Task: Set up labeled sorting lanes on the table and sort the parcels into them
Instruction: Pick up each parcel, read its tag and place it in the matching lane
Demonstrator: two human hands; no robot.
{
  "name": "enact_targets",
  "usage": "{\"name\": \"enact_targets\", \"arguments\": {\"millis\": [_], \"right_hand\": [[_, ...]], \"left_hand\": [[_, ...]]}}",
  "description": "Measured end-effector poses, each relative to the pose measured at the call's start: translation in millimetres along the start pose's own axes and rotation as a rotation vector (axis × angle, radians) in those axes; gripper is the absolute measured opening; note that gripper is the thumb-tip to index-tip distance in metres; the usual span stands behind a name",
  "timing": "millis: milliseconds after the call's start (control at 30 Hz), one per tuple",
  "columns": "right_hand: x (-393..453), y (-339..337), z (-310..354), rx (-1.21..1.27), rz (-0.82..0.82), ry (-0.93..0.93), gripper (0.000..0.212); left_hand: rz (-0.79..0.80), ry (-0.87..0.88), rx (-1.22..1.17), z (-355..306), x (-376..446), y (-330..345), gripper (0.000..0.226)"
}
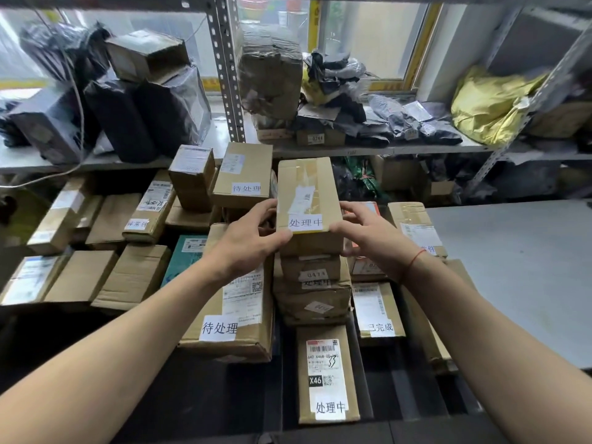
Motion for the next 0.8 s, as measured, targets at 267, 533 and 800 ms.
{"name": "enact_targets", "arguments": {"millis": [267,533,800], "right_hand": [[-7.8,3.3,6.5,-0.021,-0.075,0.009,0.076],[-29.0,4.1,36.8,-0.114,-0.381,-0.162,0.047],[-53.0,39.6,68.9,-0.249,-0.424,-0.38,0.016]], "left_hand": [[0.013,0.019,0.008,6.4,3.1,-7.9,0.075],[-0.052,0.1,0.157,3.3,-4.4,-35.3,0.053],[-0.173,0.25,0.401,-14.9,-50.6,-51.9,0.039]]}}
Point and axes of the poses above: each hand's wrist, its own x-axis towards the middle knuckle, its own y-axis out of the palm, z = x × y, the point moved 4 cm from there along x, towards the middle knuckle, and after that the axes turned 3 degrees about z, right-handed, at the moved point
